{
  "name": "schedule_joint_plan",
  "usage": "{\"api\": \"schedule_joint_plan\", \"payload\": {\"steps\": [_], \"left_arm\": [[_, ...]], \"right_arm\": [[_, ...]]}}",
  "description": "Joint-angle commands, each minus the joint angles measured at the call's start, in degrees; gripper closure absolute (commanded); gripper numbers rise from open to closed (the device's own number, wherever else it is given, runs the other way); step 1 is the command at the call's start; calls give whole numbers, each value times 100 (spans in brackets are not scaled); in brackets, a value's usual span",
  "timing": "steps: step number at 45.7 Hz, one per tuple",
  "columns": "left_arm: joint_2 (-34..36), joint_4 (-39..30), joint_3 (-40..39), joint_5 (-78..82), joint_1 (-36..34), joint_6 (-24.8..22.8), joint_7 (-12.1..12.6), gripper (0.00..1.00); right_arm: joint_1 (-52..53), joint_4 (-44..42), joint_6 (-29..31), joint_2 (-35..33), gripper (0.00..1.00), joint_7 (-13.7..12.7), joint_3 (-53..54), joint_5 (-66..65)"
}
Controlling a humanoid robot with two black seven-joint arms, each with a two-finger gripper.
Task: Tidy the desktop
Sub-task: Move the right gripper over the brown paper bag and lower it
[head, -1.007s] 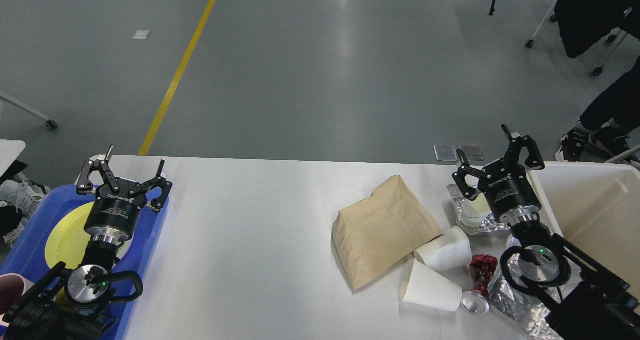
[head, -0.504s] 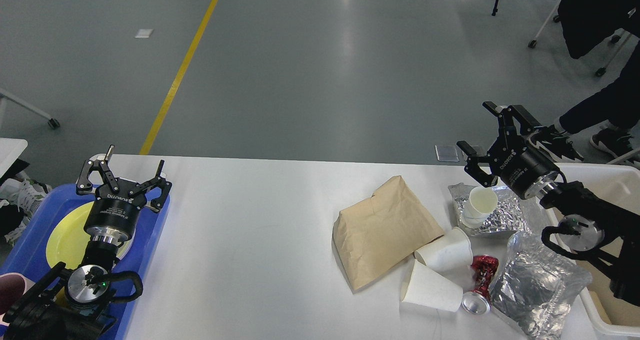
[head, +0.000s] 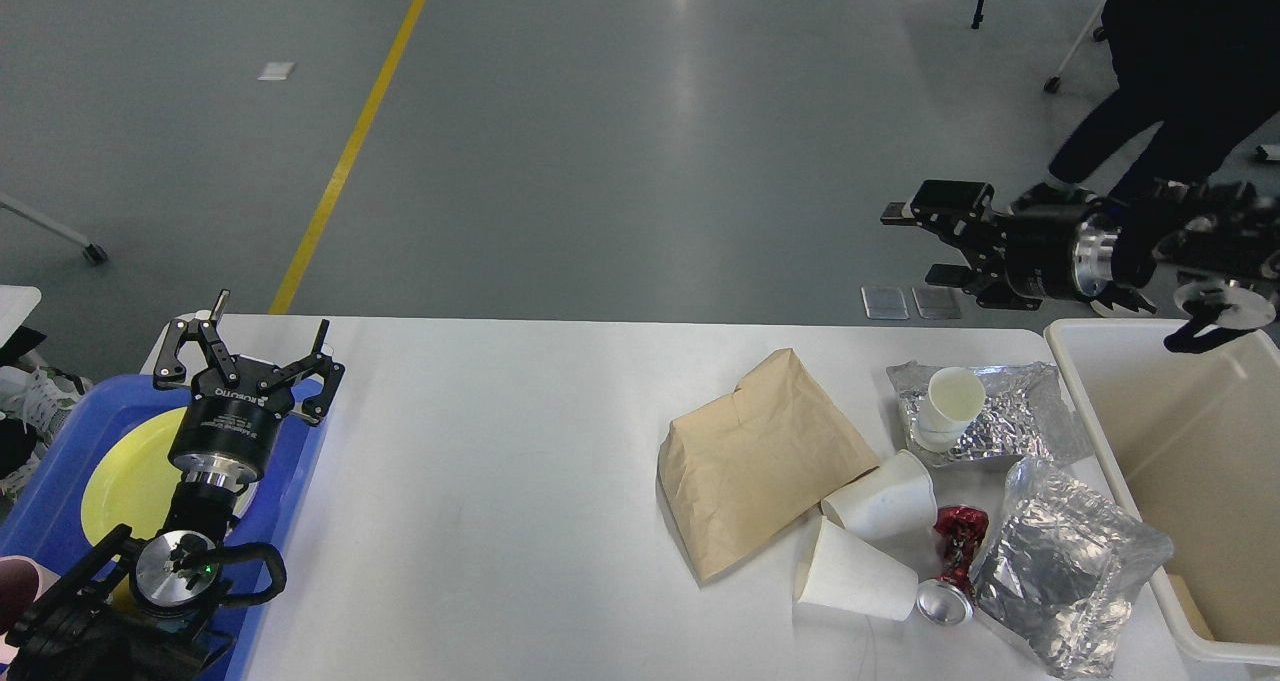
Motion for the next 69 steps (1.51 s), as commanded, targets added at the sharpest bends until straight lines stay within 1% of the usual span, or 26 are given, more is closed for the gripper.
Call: {"api": "schedule_joint_plan", "payload": {"steps": [1, 4, 5, 6, 7, 10, 11, 13, 14, 17, 23, 29, 32, 39, 47, 49, 53, 54, 55, 60, 65, 67, 69], "left_arm": [[0, 0, 0, 0, 0, 1, -1, 4], [0, 0, 0, 0, 0, 1, -1, 4], [0, 9, 0, 0, 0, 1, -1, 4], [0, 0, 0, 0, 0, 1, -1, 4], [0, 9, 0, 0, 0, 1, -1, 4], [0, 0, 0, 0, 0, 1, -1, 4], [0, 0, 0, 0, 0, 1, -1, 4], [0, 0, 0, 0, 0, 1, -1, 4], [0, 0, 0, 0, 0, 1, -1, 4], [0, 0, 0, 0, 0, 1, -1, 4], [0, 9, 0, 0, 0, 1, -10, 4], [0, 0, 0, 0, 0, 1, -1, 4], [0, 0, 0, 0, 0, 1, -1, 4], [0, 0, 0, 0, 0, -8, 8, 4], [0, 0, 9, 0, 0, -8, 8, 4], [0, 0, 9, 0, -8, -8, 8, 4], [0, 0, 17, 0, -8, -8, 8, 4], [0, 0, 17, 0, -8, -8, 8, 4], [0, 0, 17, 0, -8, -8, 8, 4], [0, 0, 17, 0, -8, -8, 8, 4], [0, 0, 17, 0, -8, -8, 8, 4], [0, 0, 26, 0, -8, -8, 8, 4], [0, 0, 26, 0, -8, -8, 8, 4]], "right_arm": [[1097, 29, 747, 943, 0, -43, -1504, 51], [1326, 99, 949, 1270, 0, -122, -1795, 156], [1379, 169, 993, 1323, 0, -235, -1839, 156], [1432, 248, 1037, 1393, 0, -402, -1866, 156], [1519, 327, 1098, 1472, 0, -621, -1875, 182], [1976, 608, 1248, 1683, 0, -1481, -1857, 192], [2134, 757, 1275, 1744, 0, -1780, -1857, 209], [2424, 1099, 1266, 1867, 0, -2264, -1857, 253], [2669, 1371, 1231, 1964, 0, -2554, -1866, 297], [3285, 1995, 1231, 2035, 0, -2907, -1866, 385], [4279, 2972, 1222, 2132, 0, -3294, -1822, 446], [4684, 3456, 1266, 2202, 0, -3822, -1831, 490], [4746, 3614, 1266, 2176, 0, -3901, -1857, 631], [4807, 3703, 1231, 2106, 0, -3901, -1787, 762], [4790, 3606, 1196, 2105, 0, -3919, -1778, 1492], [4755, 3545, 1196, 2140, 0, -3954, -1761, 1624], [4527, 3360, 1143, 2184, 0, -4121, -1682, 2053], [4326, 3203, 1099, 2228, 0, -4217, -1577, 2394], [4228, 3141, 1090, 2255, 0, -4244, -1524, 2528], [3605, 2755, 1055, 2430, 0, -4262, -1067, 2898], [2849, 1973, 801, 2518, 0, -4279, -654, 3205], [2550, 1648, 687, 2536, 0, -4358, -627, 3407], [2278, 1340, 590, 2597, 0, -4524, -609, 3644]]}}
